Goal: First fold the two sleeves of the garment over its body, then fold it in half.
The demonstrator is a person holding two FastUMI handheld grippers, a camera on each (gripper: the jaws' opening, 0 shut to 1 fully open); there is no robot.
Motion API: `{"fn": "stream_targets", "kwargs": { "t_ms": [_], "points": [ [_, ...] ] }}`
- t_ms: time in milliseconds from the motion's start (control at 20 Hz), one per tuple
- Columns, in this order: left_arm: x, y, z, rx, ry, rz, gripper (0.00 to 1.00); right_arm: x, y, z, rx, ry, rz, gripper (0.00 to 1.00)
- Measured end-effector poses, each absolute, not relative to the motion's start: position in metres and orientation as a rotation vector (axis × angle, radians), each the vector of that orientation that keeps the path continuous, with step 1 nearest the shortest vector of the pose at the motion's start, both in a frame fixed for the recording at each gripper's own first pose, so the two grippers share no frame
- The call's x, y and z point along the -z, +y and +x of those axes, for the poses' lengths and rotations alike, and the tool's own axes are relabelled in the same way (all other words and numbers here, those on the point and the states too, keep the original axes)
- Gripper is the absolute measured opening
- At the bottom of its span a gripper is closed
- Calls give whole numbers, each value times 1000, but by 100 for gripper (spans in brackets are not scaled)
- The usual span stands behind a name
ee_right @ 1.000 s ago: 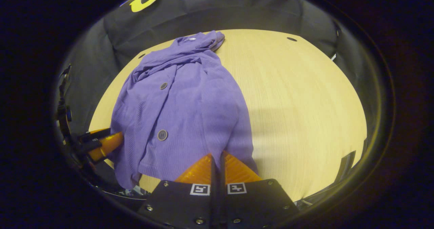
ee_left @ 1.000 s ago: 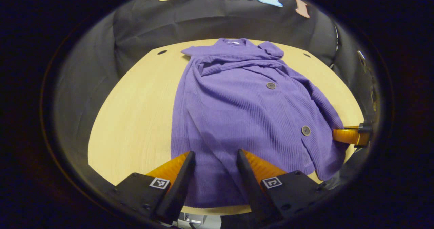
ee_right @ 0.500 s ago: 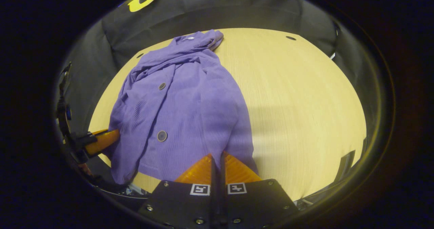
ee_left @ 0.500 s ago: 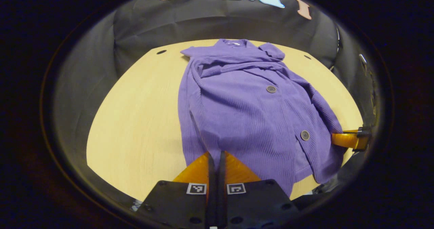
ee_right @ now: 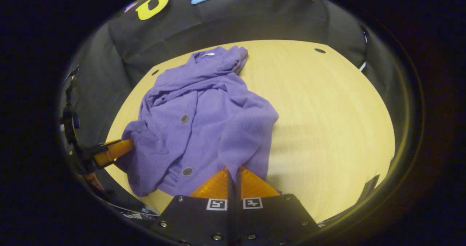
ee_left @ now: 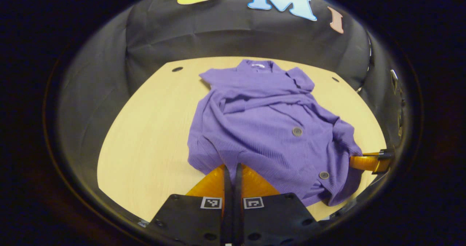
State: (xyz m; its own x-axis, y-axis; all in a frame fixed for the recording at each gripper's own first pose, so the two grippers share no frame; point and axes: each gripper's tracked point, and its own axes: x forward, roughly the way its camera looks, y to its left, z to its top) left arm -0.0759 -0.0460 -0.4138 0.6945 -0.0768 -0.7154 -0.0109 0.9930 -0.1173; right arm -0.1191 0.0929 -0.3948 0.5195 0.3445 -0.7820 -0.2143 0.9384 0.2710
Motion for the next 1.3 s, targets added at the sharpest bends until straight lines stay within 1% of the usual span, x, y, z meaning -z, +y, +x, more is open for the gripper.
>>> {"fn": "stream_targets", "kwargs": {
  "t_ms": [250,350,650,950,1300],
  "points": [
    [381,-42,-14,45,732,-124,7,361,107,-59,-358,870,159,1],
    [374,-38,9,42,711,-121,6,348,108,-32,-359,832,161,1],
    [356,-18,82,16,656,-136,7,319,108,51,-353,741,159,1],
    [339,-3,171,4,591,-144,7,299,116,137,-340,660,191,1],
    [334,0,252,10,547,-129,7,291,124,210,-317,585,207,1]
  ]
}}
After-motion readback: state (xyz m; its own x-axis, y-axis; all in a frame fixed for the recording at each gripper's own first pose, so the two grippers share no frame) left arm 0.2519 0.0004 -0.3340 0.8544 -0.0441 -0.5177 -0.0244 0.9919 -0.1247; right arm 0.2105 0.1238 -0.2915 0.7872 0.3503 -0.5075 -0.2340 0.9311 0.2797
